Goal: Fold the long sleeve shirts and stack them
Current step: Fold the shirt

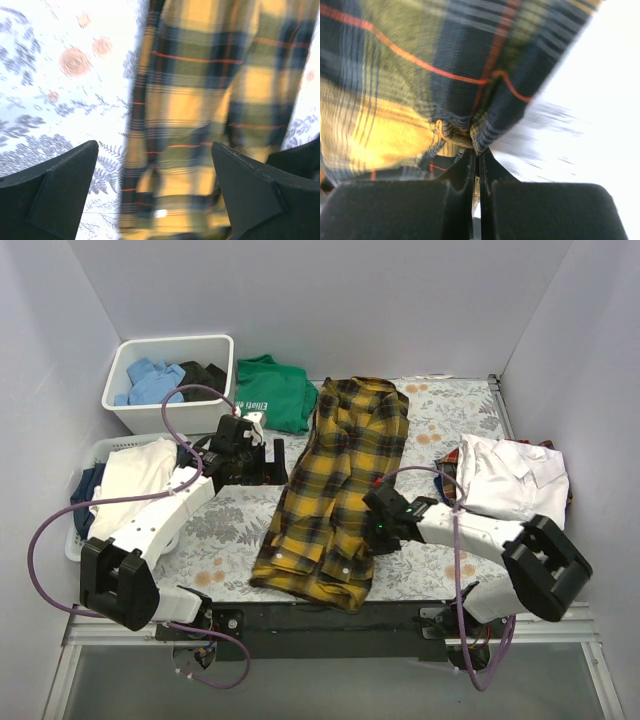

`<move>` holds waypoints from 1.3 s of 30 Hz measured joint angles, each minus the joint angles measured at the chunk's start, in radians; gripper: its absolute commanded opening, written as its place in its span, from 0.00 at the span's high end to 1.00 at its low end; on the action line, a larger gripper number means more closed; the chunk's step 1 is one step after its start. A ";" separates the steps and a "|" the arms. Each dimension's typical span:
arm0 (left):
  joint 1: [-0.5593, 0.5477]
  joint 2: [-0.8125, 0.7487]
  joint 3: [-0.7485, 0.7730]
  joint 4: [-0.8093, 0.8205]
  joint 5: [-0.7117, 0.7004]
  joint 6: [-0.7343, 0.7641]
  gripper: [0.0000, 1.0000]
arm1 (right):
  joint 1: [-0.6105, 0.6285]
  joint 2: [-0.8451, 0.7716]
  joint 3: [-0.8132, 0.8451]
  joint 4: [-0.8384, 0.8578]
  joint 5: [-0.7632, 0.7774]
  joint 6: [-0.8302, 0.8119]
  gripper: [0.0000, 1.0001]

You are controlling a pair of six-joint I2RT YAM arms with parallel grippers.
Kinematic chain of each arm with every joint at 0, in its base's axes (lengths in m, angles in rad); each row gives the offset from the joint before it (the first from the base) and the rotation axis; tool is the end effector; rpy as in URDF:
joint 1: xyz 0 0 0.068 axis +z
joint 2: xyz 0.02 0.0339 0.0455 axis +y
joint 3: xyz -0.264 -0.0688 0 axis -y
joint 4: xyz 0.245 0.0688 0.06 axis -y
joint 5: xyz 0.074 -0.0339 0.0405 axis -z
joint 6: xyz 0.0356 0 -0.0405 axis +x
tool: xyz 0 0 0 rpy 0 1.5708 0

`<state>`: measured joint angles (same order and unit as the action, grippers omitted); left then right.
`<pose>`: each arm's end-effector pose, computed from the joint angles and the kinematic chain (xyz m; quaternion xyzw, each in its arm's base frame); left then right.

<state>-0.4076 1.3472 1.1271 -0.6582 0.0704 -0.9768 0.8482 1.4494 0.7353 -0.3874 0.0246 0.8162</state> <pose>0.2593 -0.1147 0.2917 -0.2525 0.9056 -0.2419 0.2400 0.1739 0.1960 0.1627 -0.0127 0.9724 0.1638 0.1654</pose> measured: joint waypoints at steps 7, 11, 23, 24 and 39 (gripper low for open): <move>0.000 0.000 -0.105 0.013 0.136 -0.039 0.02 | -0.187 -0.279 -0.111 -0.180 0.074 -0.128 0.72; -0.004 -0.027 -0.240 0.075 0.301 -0.130 0.02 | -0.201 -0.348 -0.112 -0.208 0.067 -0.169 0.36; -0.133 -0.103 -0.423 0.173 0.454 -0.371 0.02 | -0.201 -0.528 -0.244 -0.232 -0.004 -0.135 0.19; -0.149 -0.094 -0.423 0.174 0.452 -0.384 0.02 | -0.201 -0.527 -0.266 -0.235 -0.016 -0.131 0.19; -0.193 -0.049 -0.515 0.063 0.356 -0.483 0.28 | -0.206 -0.597 -0.346 -0.177 -0.189 -0.109 0.25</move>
<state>-0.6010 1.2984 0.6121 -0.5957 0.4267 -1.4597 0.6422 0.8524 0.3893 -0.5640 -0.1646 0.7071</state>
